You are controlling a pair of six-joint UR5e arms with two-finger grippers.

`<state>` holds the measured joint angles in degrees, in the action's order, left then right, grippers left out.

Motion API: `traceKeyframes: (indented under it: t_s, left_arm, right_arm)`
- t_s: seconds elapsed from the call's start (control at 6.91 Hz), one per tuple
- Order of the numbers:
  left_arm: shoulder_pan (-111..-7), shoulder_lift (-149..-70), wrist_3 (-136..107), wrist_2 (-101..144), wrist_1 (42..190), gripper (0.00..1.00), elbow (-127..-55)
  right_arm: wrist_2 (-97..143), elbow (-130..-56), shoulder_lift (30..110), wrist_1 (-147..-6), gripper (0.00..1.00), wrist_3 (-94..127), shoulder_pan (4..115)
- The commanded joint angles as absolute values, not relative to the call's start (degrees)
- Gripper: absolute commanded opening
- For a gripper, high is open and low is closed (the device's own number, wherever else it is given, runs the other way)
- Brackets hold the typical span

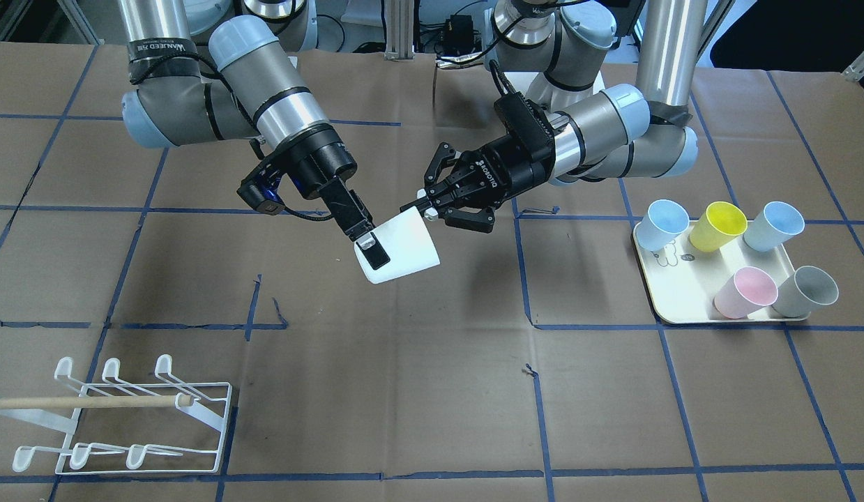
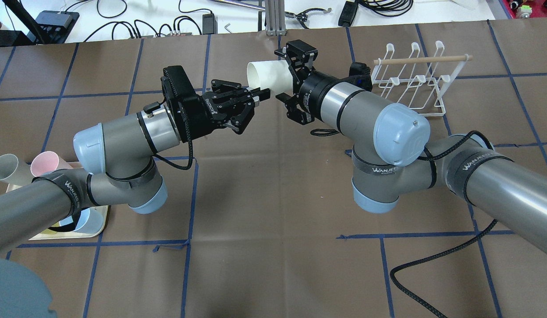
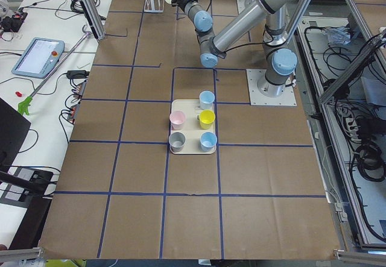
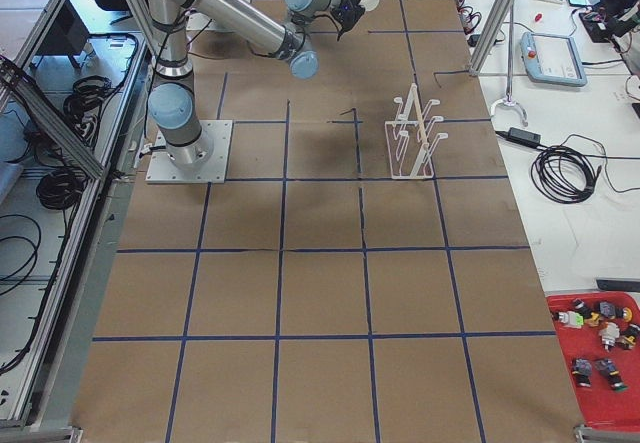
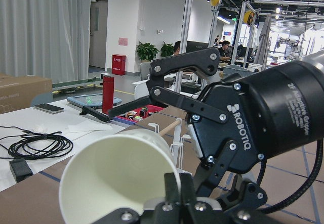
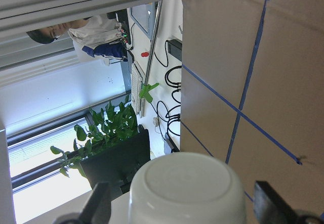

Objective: Transfer IKEA cup to right arm and place on rack

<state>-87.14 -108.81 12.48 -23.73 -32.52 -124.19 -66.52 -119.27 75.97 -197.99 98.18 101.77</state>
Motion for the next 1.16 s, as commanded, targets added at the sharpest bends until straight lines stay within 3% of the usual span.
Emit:
traceKeyframes:
  t_s: [0.0,0.58,1.01]
  left_arm:
    - [-87.2,-108.8,12.5,-23.7,-32.5,0.04,-124.2]
    - [-87.1,-108.7,12.5,-23.7,-32.6,0.06,-124.2]
    - [-87.2,-108.3,12.5,-25.0,-32.6,0.36,-124.2]
  right_arm:
    - [-66.4,-119.2,75.9,-197.8,0.99,98.2,102.0]
    - [-66.3,-119.1,76.4,-197.8,0.69,97.9,102.0]
    - [-65.7,-119.1,76.5,-197.7,0.44,97.6,102.0]
